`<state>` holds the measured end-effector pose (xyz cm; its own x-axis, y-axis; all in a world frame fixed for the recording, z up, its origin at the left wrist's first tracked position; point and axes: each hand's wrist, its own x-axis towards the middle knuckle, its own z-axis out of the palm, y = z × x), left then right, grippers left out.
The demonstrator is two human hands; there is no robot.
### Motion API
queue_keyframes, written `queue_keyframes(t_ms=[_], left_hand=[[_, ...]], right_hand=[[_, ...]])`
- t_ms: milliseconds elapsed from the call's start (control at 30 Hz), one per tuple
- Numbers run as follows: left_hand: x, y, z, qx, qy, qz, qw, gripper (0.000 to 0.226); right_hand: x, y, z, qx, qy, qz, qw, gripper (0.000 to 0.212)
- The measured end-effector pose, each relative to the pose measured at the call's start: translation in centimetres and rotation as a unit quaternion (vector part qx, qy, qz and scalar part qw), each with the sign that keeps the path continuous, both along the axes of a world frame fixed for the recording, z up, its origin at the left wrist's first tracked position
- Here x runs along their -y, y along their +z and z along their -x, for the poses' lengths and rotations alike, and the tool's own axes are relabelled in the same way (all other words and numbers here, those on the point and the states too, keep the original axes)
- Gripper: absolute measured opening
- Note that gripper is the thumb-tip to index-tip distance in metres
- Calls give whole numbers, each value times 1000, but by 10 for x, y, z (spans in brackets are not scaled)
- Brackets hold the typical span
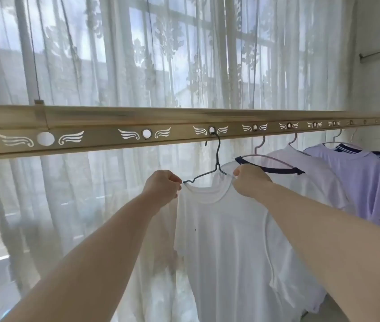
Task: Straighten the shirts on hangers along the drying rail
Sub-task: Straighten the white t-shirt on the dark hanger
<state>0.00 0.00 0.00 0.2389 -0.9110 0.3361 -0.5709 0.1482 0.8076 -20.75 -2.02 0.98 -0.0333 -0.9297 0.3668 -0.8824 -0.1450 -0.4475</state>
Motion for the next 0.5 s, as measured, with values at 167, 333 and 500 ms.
queue_keyframes(t_ms=[167,333,500], left_hand=[[6,0,-12,19,-24,-15,999,14],[12,-4,-19,19,-35,-22,999,12],[20,-4,-23,47,-33,-28,998,12]], right_hand=[[14,-7,-12,10,-26,-14,1000,38],[31,-20,-20,34,-58,2,998,22],[35,-17,-25,92,-80,31,992,26]])
